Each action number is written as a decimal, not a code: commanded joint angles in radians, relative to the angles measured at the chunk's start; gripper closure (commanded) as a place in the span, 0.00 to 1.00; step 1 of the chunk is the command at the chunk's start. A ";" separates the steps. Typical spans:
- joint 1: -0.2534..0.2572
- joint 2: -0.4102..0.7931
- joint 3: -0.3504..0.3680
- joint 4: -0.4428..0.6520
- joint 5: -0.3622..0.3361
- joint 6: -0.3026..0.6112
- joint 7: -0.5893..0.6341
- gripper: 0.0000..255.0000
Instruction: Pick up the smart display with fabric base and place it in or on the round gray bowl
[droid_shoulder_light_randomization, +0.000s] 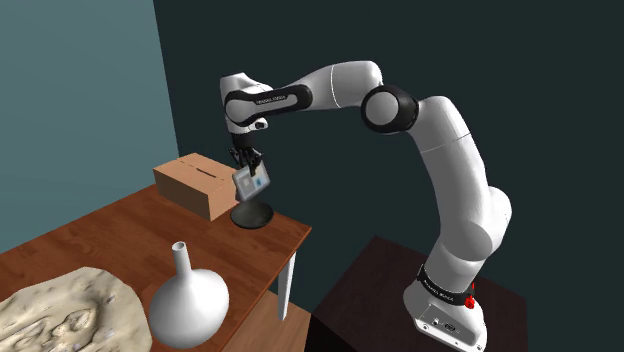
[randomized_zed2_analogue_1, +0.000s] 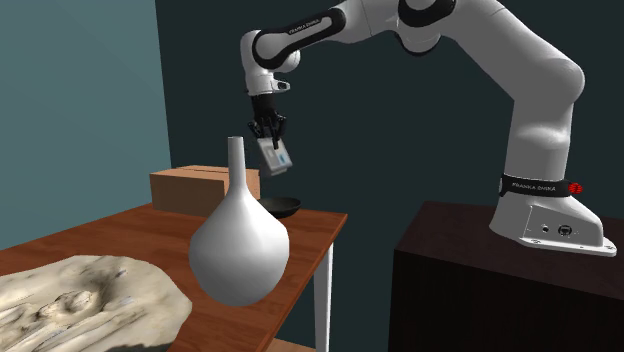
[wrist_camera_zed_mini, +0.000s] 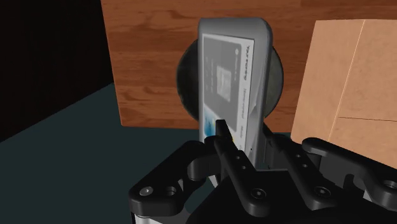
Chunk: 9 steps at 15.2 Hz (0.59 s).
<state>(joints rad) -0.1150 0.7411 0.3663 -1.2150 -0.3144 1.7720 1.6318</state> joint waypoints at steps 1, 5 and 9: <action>-0.011 0.009 -0.004 0.009 -0.002 0.003 -0.017 1.00; -0.012 0.026 -0.008 -0.018 -0.008 0.045 -0.010 1.00; -0.012 0.046 -0.013 -0.039 -0.015 0.085 -0.003 1.00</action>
<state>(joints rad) -0.1262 0.7836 0.3545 -1.2467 -0.3278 1.8451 1.6270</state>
